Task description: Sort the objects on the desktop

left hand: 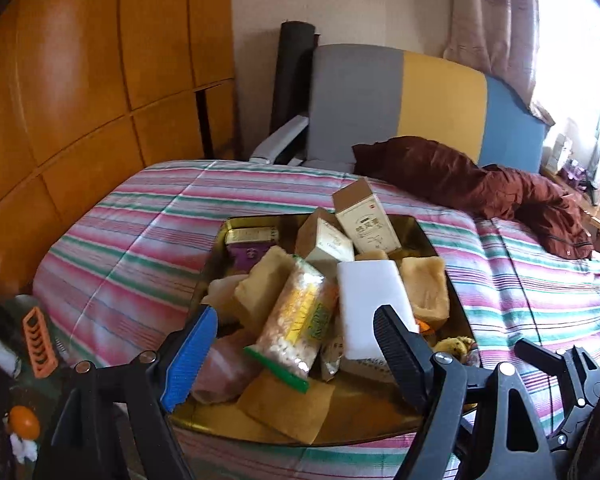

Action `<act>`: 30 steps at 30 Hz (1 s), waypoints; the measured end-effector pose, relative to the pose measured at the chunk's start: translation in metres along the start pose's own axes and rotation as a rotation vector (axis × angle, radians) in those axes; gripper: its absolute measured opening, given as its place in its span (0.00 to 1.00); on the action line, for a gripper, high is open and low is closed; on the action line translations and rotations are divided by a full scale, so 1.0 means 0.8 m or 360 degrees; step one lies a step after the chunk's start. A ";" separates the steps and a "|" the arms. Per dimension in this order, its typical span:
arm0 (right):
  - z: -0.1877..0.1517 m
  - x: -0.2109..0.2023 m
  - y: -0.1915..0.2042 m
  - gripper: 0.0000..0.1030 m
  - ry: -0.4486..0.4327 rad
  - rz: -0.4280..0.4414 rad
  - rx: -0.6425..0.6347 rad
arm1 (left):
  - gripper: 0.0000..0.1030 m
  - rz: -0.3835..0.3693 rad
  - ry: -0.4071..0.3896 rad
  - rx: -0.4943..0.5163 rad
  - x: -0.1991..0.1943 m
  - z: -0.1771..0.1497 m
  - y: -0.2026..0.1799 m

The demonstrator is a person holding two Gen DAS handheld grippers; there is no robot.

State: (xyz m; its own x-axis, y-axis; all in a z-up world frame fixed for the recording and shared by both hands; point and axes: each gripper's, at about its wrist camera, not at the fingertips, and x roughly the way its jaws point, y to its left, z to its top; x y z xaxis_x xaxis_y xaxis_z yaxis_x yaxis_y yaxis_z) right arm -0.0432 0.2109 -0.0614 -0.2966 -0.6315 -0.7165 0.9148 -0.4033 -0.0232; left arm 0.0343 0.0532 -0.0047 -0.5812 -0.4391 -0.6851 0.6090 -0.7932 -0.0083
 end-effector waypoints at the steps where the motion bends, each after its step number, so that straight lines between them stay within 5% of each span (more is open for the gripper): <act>1: 0.000 0.000 0.001 1.00 -0.0001 -0.0009 0.0000 | 0.80 0.0021 0.0004 0.0000 -0.001 0.000 0.000; 8: 0.002 0.002 0.006 1.00 -0.0014 -0.0028 0.0001 | 0.78 0.0175 -0.0072 0.0032 -0.012 -0.005 0.000; 19: 0.020 0.014 0.007 1.00 -0.0026 -0.0130 0.0051 | 0.69 0.0026 -0.0100 -0.0036 -0.014 -0.011 0.003; 30: 0.016 0.021 0.014 1.00 -0.0008 -0.0141 0.0043 | 0.69 0.0009 -0.0052 -0.0068 -0.002 -0.015 0.007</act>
State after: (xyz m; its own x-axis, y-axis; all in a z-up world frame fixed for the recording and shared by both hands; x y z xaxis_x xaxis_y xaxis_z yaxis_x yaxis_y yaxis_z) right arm -0.0418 0.1874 -0.0648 -0.3774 -0.5959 -0.7088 0.8773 -0.4752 -0.0677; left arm 0.0451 0.0540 -0.0123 -0.5945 -0.4576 -0.6611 0.6344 -0.7722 -0.0360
